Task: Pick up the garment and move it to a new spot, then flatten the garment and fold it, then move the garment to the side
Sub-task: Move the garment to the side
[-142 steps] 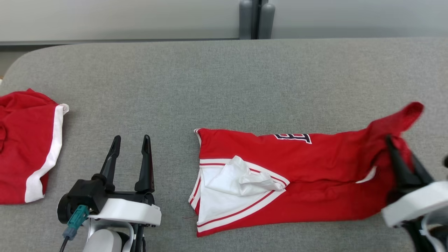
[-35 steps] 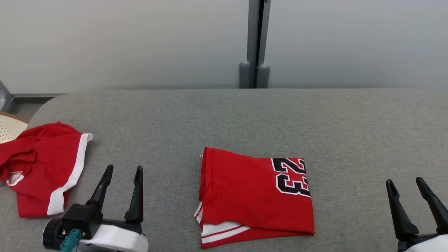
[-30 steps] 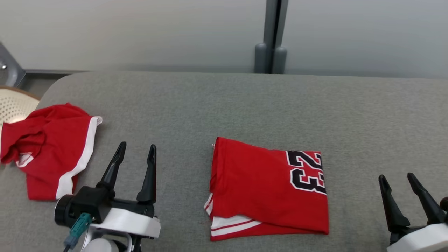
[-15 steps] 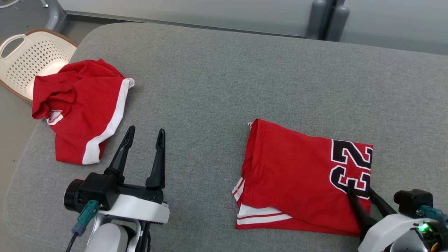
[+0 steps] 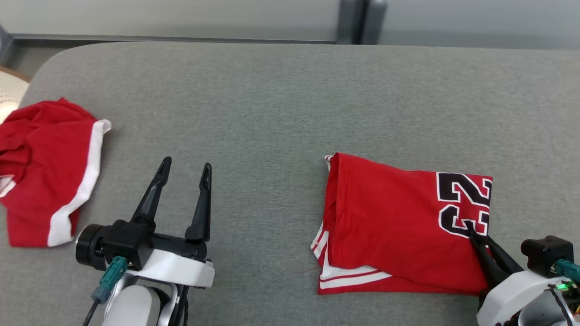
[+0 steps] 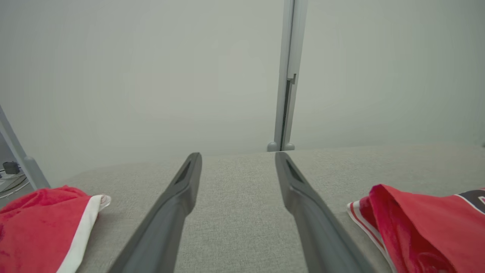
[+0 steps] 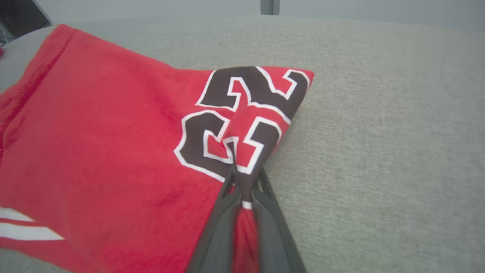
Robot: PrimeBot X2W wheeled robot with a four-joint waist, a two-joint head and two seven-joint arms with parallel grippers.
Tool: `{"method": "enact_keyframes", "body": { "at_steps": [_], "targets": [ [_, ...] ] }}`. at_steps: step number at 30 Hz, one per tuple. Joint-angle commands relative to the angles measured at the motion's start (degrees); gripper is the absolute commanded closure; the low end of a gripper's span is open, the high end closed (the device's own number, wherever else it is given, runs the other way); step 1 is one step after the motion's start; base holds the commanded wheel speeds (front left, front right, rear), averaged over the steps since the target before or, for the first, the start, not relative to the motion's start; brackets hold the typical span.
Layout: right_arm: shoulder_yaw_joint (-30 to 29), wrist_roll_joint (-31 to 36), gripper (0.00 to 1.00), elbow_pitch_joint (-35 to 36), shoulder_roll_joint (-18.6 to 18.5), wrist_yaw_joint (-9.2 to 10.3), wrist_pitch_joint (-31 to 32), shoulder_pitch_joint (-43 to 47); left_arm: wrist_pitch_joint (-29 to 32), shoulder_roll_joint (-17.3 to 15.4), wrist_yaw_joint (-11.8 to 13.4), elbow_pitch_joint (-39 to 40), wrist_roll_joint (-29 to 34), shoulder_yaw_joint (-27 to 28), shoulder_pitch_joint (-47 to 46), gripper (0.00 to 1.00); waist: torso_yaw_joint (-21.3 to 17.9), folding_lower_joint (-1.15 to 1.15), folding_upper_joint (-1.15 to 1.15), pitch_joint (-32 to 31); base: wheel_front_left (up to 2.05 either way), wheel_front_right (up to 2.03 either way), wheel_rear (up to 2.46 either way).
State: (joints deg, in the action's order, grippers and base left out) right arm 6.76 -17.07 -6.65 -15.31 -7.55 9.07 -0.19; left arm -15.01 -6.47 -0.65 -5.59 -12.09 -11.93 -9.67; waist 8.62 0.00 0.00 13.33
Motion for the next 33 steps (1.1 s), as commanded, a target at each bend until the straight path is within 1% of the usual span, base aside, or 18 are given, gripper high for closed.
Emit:
{"method": "enact_keyframes", "body": {
  "at_steps": [1, 4, 7, 10, 15, 19, 24, 27, 29, 30, 31, 32, 33],
  "targets": [
    [0.02, 0.32, 1.00, -0.13, -0.29, 0.12, -0.51, 0.49, -0.20, -0.24, -0.28, 0.03, 0.52, -0.21, -0.67, 0.00, -4.50, 0.00, 0.00, 0.12, 0.00, 0.00, 0.00],
    [-0.19, -0.23, 1.00, -0.76, -0.69, 0.12, -1.60, 0.87, -0.20, -0.65, -0.85, -0.10, 0.96, -0.94, -1.85, 0.00, -8.73, 0.00, 0.00, 0.58, 0.00, 0.00, 0.00],
    [0.90, -0.78, 1.00, -1.14, -1.05, 0.13, -2.99, -0.77, 0.20, -1.01, -1.31, 0.32, 1.11, -1.49, -2.80, 0.00, -13.02, 0.00, 0.00, 1.74, 0.00, 0.00, 0.00],
    [2.30, -1.98, 1.00, -2.28, -1.92, 0.13, -4.95, -4.63, 1.02, -1.24, -1.61, 1.48, 1.38, -2.12, -4.46, 0.00, -17.01, 0.00, 0.00, 3.98, 0.00, 0.00, 0.00],
    [3.10, -3.56, 1.00, -7.35, -5.86, 0.12, -9.08, -14.30, 3.07, -2.11, -2.59, 3.86, 2.72, -3.78, -8.46, 0.00, -21.87, 0.00, 0.00, 9.62, 0.00, 0.00, 0.00],
    [-0.22, -5.21, 1.00, -13.18, -10.39, 0.13, -13.01, -21.88, 4.52, -2.48, -3.46, 5.76, 3.82, -5.49, -12.64, 0.00, -23.58, 0.00, 0.00, 14.33, 0.00, 0.00, 0.00],
    [-5.19, -7.57, 1.00, -21.66, -16.02, 0.12, -16.96, -29.98, 5.80, -2.17, -4.52, 7.97, 4.77, -7.91, -18.12, 0.00, -22.66, 0.00, 0.00, 20.03, 0.00, 0.00, 0.00],
    [-5.66, -8.97, 1.00, -26.29, -18.39, 0.12, -18.64, -34.05, 6.05, -1.72, -4.81, 8.93, 5.09, -8.94, -20.63, 0.00, -21.60, 0.00, 0.00, 22.65, 0.00, 0.00, 0.00],
    [-4.75, -9.71, 1.00, -29.17, -19.45, 0.12, -19.24, -36.39, 6.01, -1.59, -4.94, 9.63, 5.41, -9.52, -21.87, 0.00, -20.91, 0.00, 0.00, 24.27, 0.00, 0.00, 0.00],
    [-4.71, -10.05, 0.95, -30.64, -19.65, 0.12, -19.64, -37.55, 5.93, -1.63, -4.98, 9.80, 5.50, -9.73, -22.28, 0.00, -20.66, 0.00, 0.00, 24.89, 0.00, 0.00, 0.00],
    [-4.70, -10.04, 0.69, -32.10, -19.73, 0.12, -20.17, -38.55, 5.86, -1.67, -5.05, 9.85, 5.51, -9.85, -22.65, 0.00, -20.48, 0.00, 0.00, 25.32, 0.00, 0.00, 0.00],
    [-4.69, -9.80, 0.00, -33.75, -19.76, 0.12, -20.58, -39.42, 5.78, -1.70, -5.07, 9.89, 5.59, -9.96, -22.95, 0.00, -20.30, 0.00, 0.00, 25.66, 0.00, 0.00, 0.00],
    [-4.94, -9.89, 0.00, -35.06, -19.44, 0.12, -21.38, -40.29, 5.74, -1.72, -5.00, 9.82, 5.64, -10.00, -23.03, 0.00, -20.16, 0.00, 0.00, 25.84, 0.00, 0.00, 0.00]
  ]
}}
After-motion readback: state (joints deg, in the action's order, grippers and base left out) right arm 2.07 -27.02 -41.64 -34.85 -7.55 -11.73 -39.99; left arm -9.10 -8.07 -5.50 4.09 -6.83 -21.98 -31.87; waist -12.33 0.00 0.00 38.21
